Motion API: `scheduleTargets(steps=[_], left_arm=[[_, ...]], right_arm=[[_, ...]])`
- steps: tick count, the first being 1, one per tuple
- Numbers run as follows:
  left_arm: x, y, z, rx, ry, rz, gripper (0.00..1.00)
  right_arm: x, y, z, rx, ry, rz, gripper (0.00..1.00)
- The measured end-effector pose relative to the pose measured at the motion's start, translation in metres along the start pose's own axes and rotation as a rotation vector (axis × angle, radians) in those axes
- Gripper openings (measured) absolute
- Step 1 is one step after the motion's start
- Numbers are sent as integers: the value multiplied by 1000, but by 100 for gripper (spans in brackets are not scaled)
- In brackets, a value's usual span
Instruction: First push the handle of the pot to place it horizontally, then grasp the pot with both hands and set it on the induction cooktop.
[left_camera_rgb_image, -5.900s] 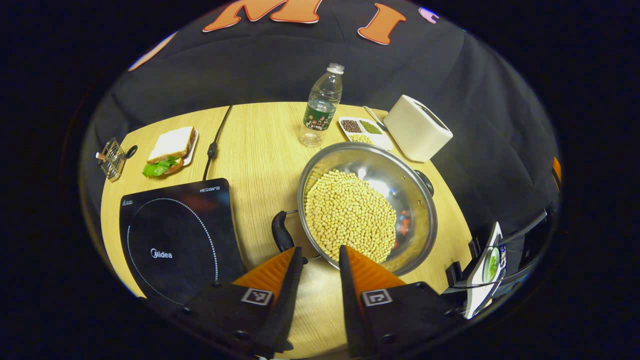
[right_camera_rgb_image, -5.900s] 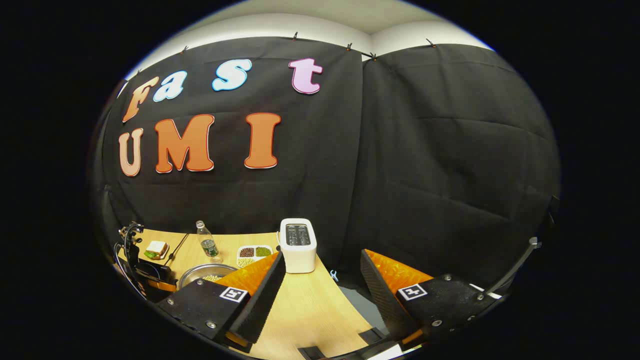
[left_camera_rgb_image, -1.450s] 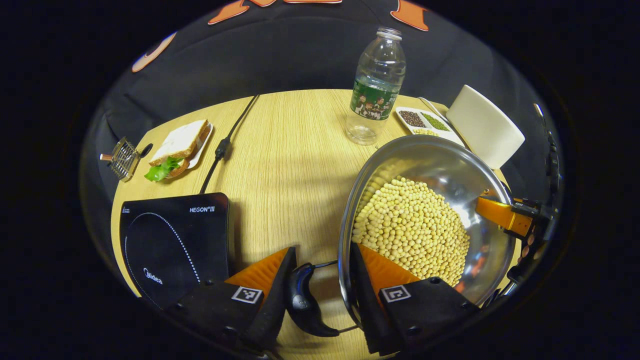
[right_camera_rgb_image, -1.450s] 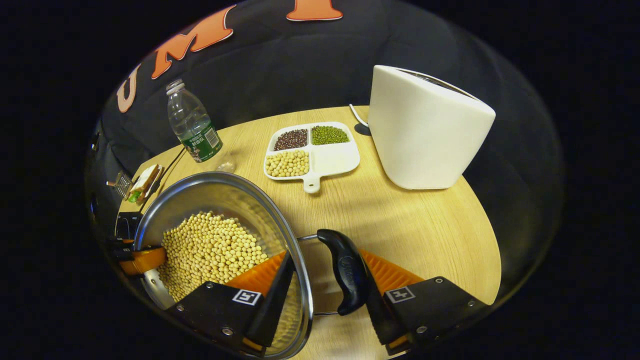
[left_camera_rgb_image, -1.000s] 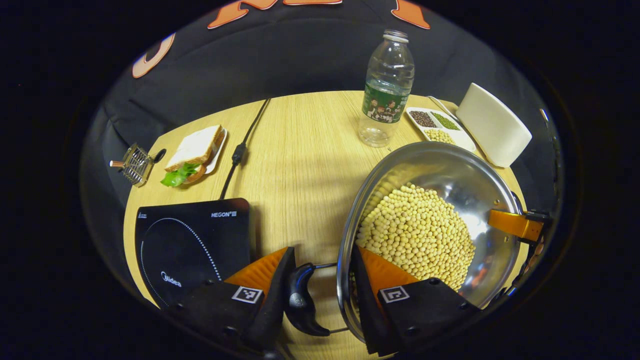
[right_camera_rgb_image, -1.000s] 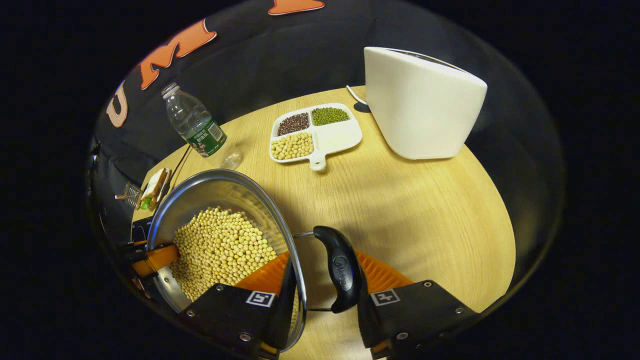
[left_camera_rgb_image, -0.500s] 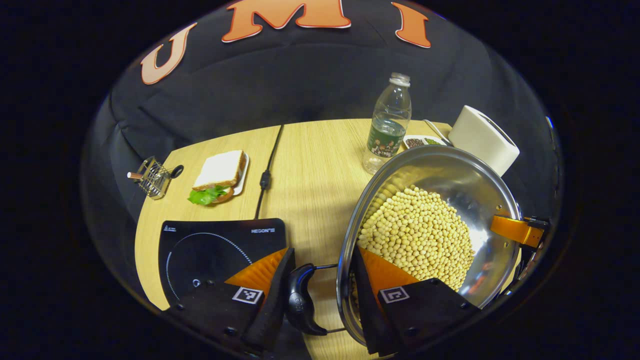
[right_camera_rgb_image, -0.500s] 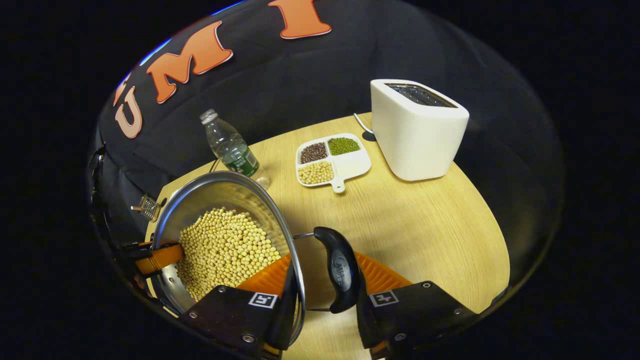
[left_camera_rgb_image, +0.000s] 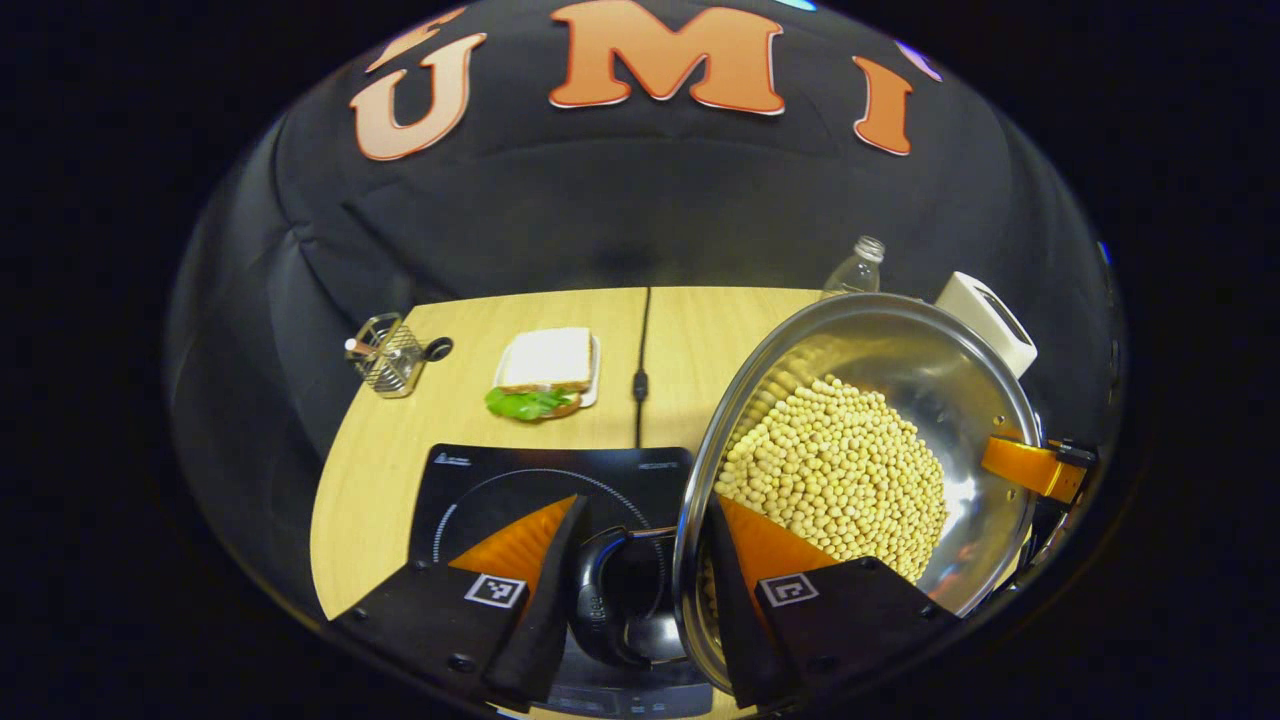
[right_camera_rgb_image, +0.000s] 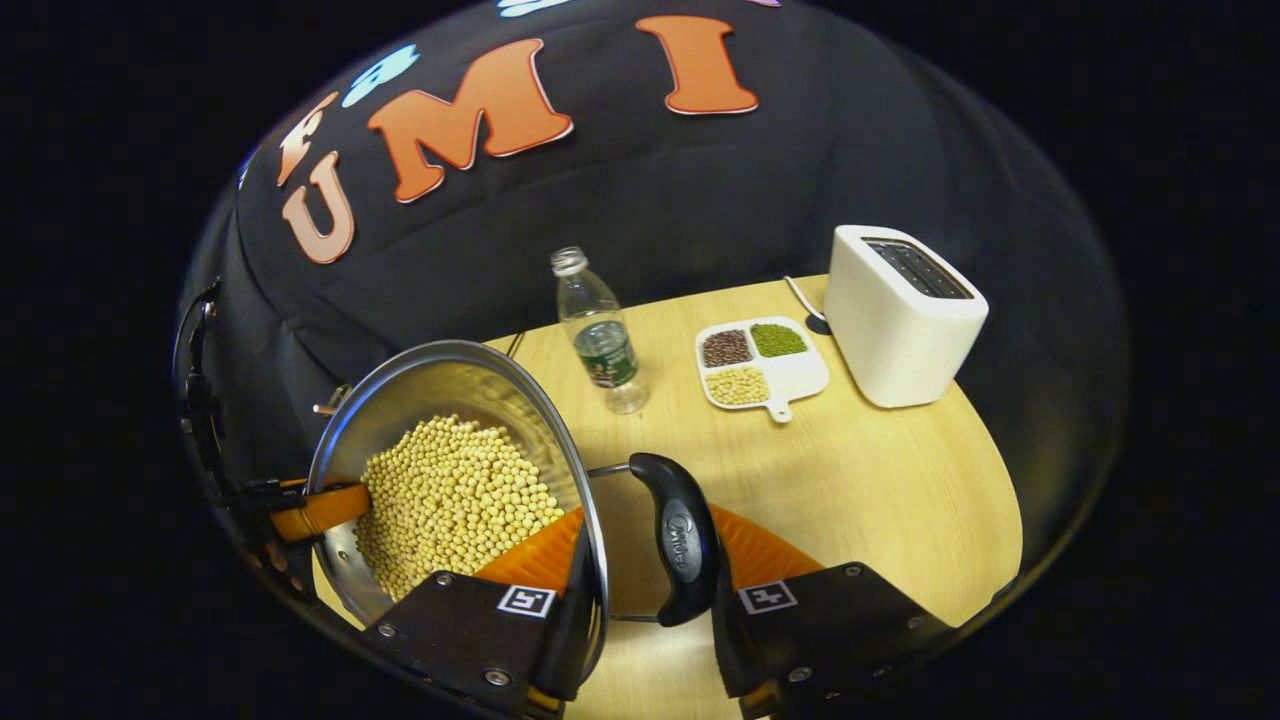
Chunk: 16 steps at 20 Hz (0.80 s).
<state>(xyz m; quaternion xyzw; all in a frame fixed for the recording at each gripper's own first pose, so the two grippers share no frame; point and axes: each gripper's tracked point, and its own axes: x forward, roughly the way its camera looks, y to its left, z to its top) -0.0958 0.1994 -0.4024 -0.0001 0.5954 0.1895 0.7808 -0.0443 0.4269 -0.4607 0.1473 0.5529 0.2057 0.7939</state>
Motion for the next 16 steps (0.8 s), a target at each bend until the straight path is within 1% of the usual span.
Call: scheduleTargets(steps=[1, 2, 6, 9, 10, 12, 16], left_arm=[[-3, 7, 2, -10, -1, 10, 69], [-5, 13, 1, -20, -4, 20, 70], [-13, 31, -9, -52, 3, 60, 70], [-16, 30, -9, -76, 2, 84, 69], [-15, 29, -10, -88, 0, 90, 70], [-19, 29, -9, -104, -1, 100, 69], [-26, 29, -11, -109, 7, 120, 70]], right_arm=[[-1, 12, -3, -10, 0, 12, 52], [-1, 25, -4, -26, 0, 25, 52], [1, 66, -17, -70, 16, 67, 52], [11, 94, -17, -92, 25, 89, 52], [9, 103, -19, -99, 24, 95, 52], [10, 120, -19, -111, 26, 107, 52], [23, 151, -22, -118, 44, 123, 52]])
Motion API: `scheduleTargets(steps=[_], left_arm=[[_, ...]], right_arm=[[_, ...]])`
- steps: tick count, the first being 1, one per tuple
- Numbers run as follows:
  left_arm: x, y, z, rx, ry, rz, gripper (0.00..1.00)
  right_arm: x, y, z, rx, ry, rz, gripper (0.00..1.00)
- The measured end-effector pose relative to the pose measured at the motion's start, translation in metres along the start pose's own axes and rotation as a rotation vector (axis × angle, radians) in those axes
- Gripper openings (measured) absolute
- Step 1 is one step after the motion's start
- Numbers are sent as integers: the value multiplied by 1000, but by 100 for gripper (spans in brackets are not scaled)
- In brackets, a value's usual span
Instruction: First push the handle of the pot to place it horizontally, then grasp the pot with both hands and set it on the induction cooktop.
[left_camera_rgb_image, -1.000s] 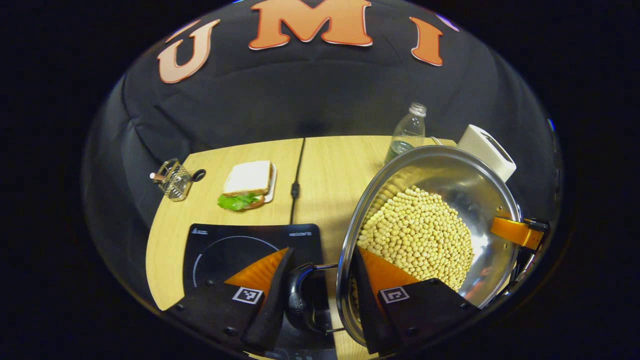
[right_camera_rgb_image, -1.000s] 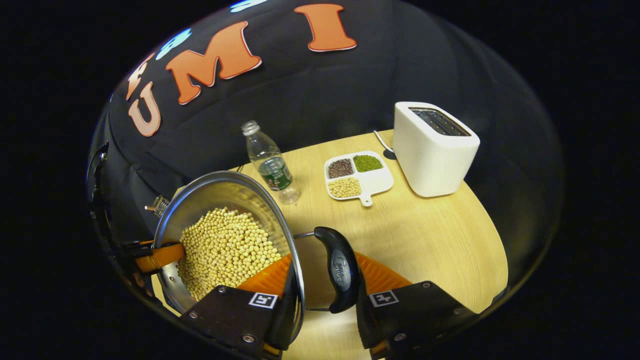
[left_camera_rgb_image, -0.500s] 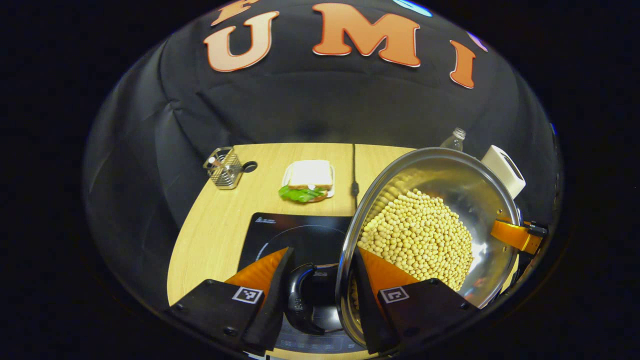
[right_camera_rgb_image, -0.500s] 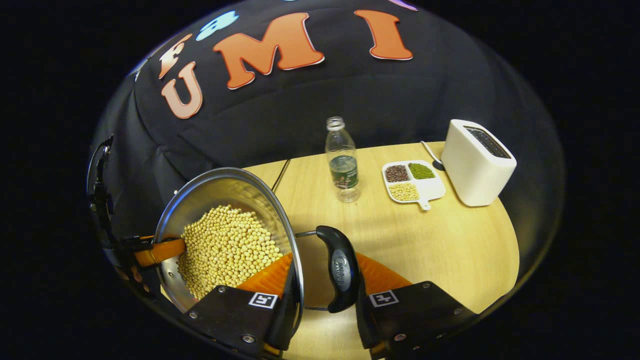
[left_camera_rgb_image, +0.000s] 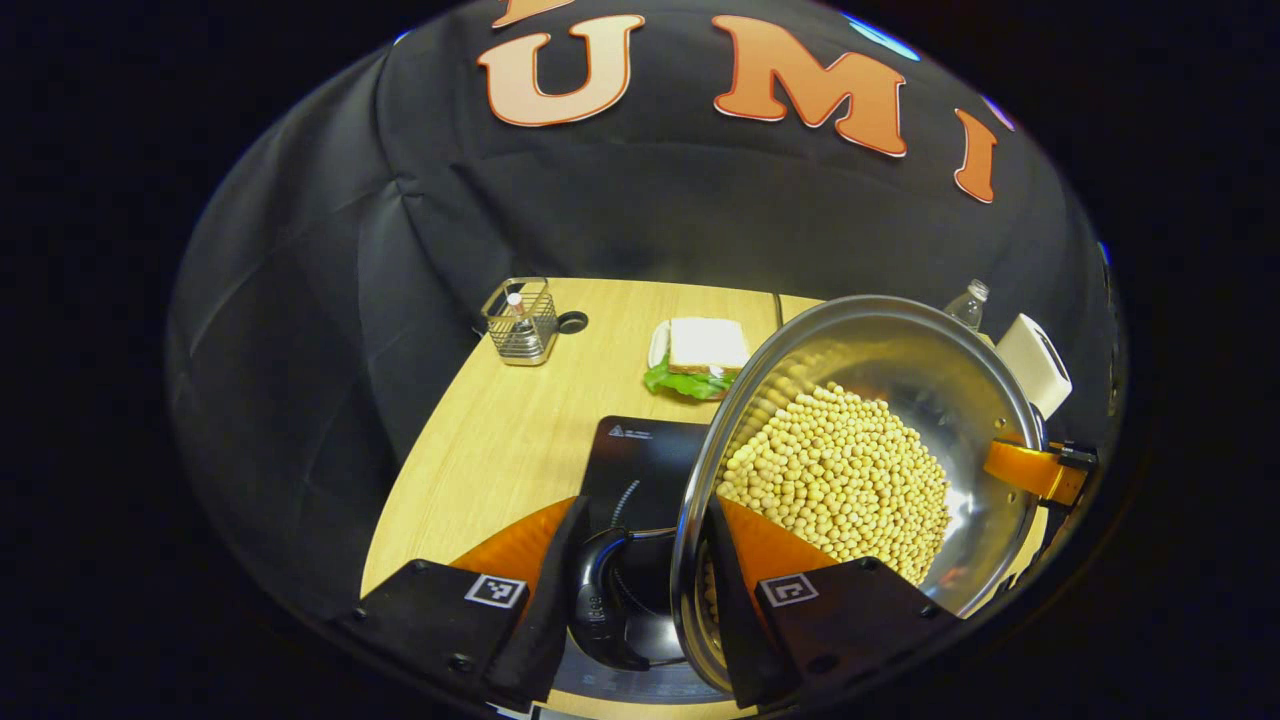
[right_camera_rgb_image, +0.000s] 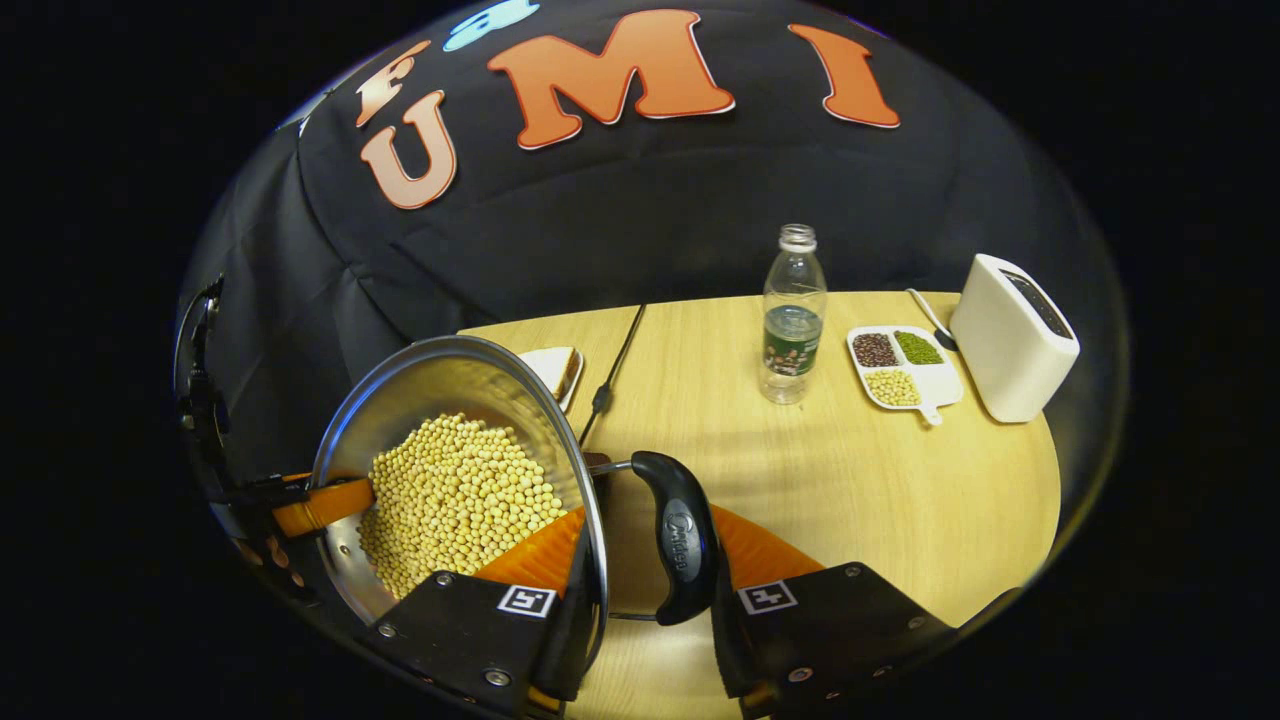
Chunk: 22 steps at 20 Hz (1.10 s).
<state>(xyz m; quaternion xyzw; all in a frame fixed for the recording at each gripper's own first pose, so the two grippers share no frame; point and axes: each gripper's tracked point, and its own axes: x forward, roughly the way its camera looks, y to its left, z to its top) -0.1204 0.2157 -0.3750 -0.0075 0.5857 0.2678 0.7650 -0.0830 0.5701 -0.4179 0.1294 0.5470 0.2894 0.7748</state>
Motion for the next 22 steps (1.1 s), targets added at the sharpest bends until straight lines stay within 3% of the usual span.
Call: scheduleTargets(steps=[12, 22], left_arm=[[6, -13, 4, 23, 68, -3, 71], [10, -13, 7, 22, 122, -21, 71]], right_arm=[[51, 40, -27, 28, 82, -12, 52], [75, 41, -41, 23, 123, -35, 52]])
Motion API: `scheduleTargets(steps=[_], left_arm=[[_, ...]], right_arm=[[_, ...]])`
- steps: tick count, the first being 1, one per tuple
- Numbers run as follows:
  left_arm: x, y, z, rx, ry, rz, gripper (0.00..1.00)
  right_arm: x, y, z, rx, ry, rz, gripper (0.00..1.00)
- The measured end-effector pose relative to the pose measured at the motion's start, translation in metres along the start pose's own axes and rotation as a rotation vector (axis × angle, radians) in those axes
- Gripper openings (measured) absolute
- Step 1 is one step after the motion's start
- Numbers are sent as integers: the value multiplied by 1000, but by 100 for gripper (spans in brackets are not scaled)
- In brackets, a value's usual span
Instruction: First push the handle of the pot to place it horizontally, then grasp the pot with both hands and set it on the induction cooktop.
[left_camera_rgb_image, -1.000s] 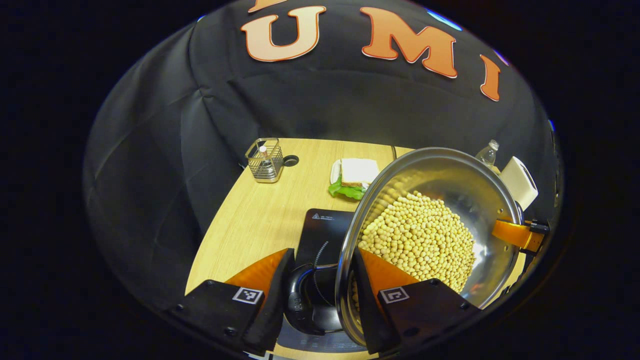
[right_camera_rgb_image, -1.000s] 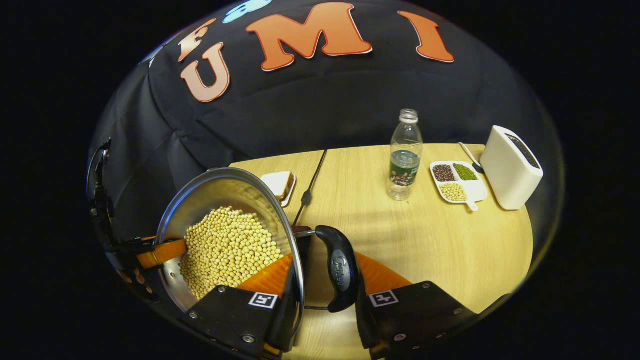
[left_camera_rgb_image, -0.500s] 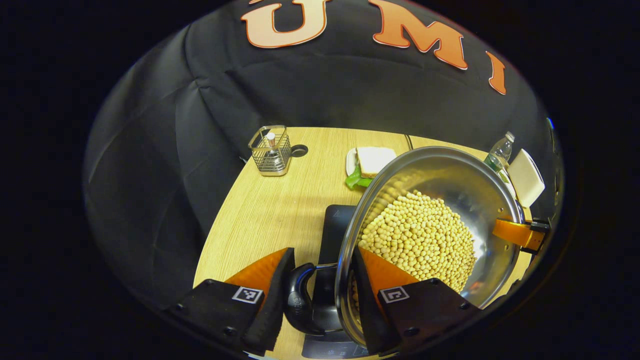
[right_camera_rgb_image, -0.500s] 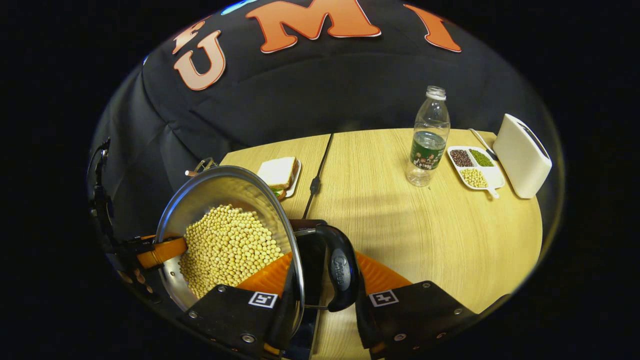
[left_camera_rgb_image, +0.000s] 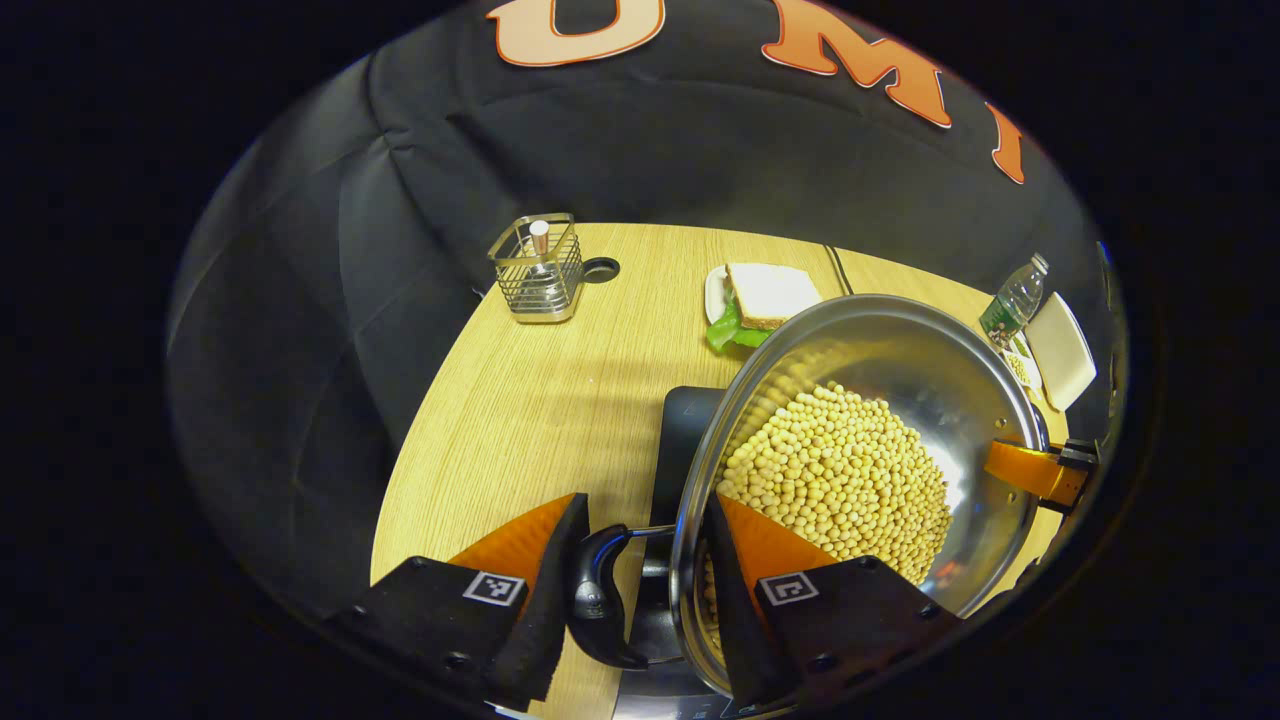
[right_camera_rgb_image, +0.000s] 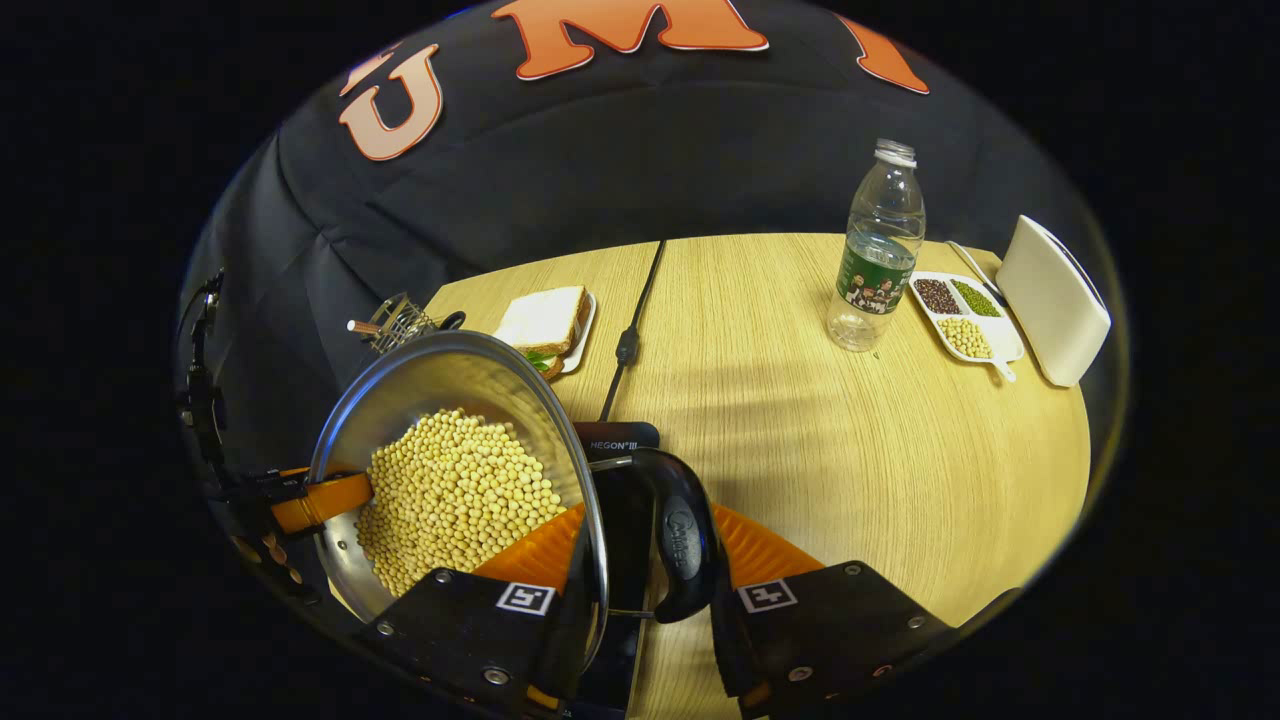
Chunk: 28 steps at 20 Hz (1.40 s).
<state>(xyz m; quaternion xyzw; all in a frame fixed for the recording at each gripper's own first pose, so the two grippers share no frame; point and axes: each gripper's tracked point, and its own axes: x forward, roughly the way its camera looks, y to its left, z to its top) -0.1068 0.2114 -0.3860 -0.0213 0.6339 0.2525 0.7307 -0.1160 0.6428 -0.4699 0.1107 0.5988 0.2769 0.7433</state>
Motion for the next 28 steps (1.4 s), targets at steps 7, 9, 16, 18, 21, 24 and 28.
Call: scheduleTargets(steps=[7, 9, 16, 18, 21, 24, 28], left_arm=[[-15, 6, 18, 27, 11, -10, 75], [-17, 8, 19, 3, 5, 24, 80], [-75, -5, 52, -32, -150, 125, 90], [-100, -20, 70, -20, -229, 142, 94], [-153, -49, 106, 30, -384, 158, 92], [-206, -94, 140, 30, -537, 120, 94], [-276, -125, 188, -18, -710, 70, 95]], right_arm=[[4, -12, 1, -25, -1, -13, 58], [-2, -10, 11, -29, -42, 13, 63], [-81, -51, 56, -117, -290, 25, 87], [-110, -69, 67, -138, -351, 11, 91], [-156, -97, 86, -151, -446, -2, 93], [-204, -124, 109, -154, -549, -29, 94], [-268, -143, 135, -146, -669, -46, 93]])
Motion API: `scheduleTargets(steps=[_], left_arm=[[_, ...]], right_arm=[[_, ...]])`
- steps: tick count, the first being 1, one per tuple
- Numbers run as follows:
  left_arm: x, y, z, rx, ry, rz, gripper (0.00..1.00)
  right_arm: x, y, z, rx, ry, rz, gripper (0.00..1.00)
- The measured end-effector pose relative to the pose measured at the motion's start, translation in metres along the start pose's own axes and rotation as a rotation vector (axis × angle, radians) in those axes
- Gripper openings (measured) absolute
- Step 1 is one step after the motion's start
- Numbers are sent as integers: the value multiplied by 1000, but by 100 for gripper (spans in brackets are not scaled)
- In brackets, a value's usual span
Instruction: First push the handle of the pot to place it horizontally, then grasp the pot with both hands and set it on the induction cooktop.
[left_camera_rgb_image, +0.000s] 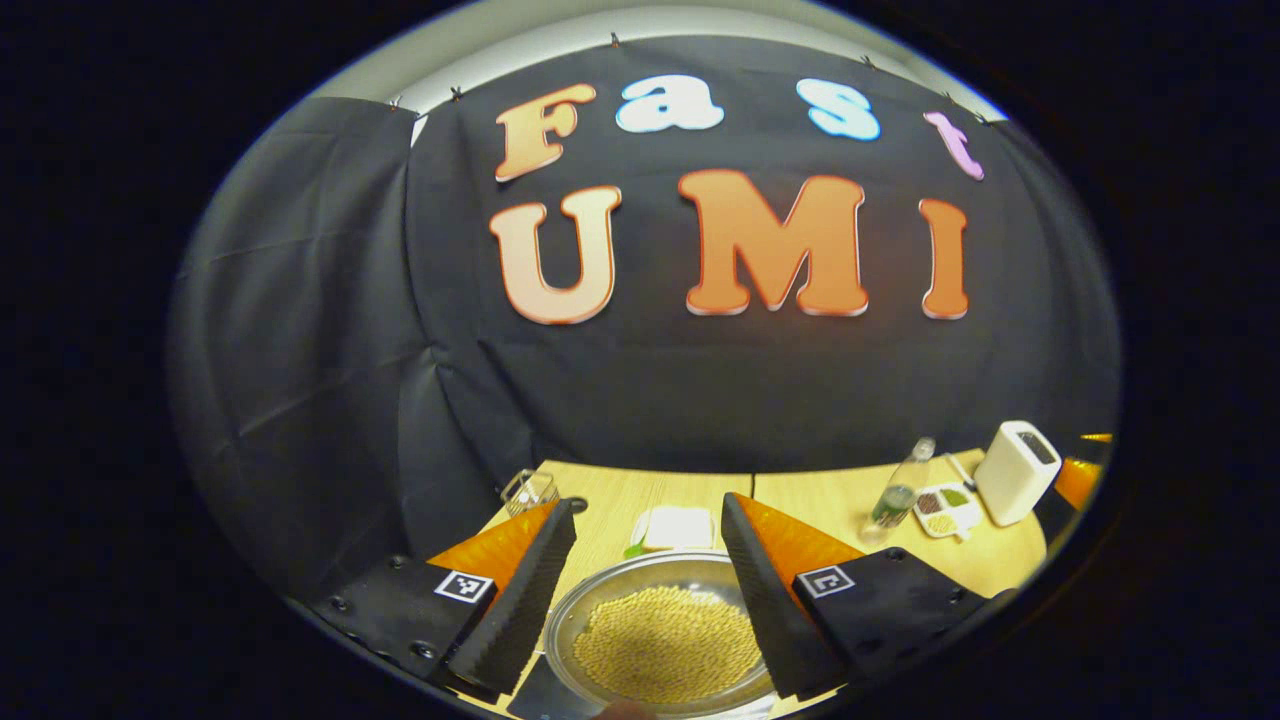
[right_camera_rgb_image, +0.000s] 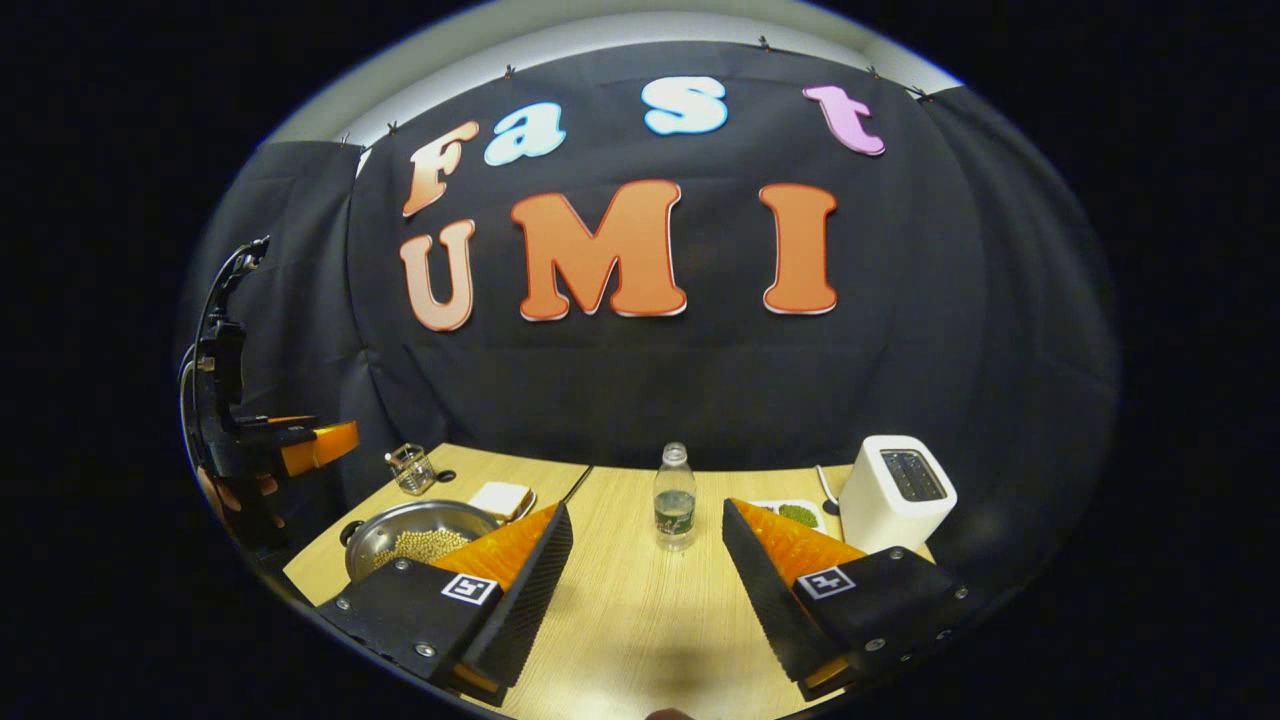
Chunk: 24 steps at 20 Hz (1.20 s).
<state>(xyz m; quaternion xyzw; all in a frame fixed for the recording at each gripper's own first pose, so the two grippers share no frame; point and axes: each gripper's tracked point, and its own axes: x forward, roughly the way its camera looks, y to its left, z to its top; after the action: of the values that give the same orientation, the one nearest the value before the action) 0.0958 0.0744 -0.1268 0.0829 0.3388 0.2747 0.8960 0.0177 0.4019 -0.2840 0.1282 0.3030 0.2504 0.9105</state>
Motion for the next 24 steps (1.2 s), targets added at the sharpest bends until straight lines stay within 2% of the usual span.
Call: scheduleTargets(steps=[5, 6, 7, 11, 15, 22, 23, 24], left_arm=[[-41, -26, 92, -66, -192, -49, 95], [-49, -31, 109, -79, -232, -65, 98], [-58, -35, 123, -85, -263, -77, 95], [-92, -50, 164, -101, -362, -121, 96], [-119, -54, 202, -111, -459, -152, 93], [-168, -67, 262, -140, -582, -232, 95], [-173, -67, 269, -141, -596, -238, 96], [-178, -68, 274, -146, -607, -247, 96]], right_arm=[[-32, -14, 58, -24, -144, -14, 93], [-37, -16, 66, -20, -162, -21, 93], [-42, -17, 75, -15, -186, -22, 93], [-65, -33, 109, -18, -262, -38, 93], [-81, -39, 147, -41, -347, -40, 93], [-117, -31, 241, -129, -509, -32, 93], [-122, -27, 252, -147, -526, -33, 98], [-125, -24, 260, -166, -537, -35, 93]])
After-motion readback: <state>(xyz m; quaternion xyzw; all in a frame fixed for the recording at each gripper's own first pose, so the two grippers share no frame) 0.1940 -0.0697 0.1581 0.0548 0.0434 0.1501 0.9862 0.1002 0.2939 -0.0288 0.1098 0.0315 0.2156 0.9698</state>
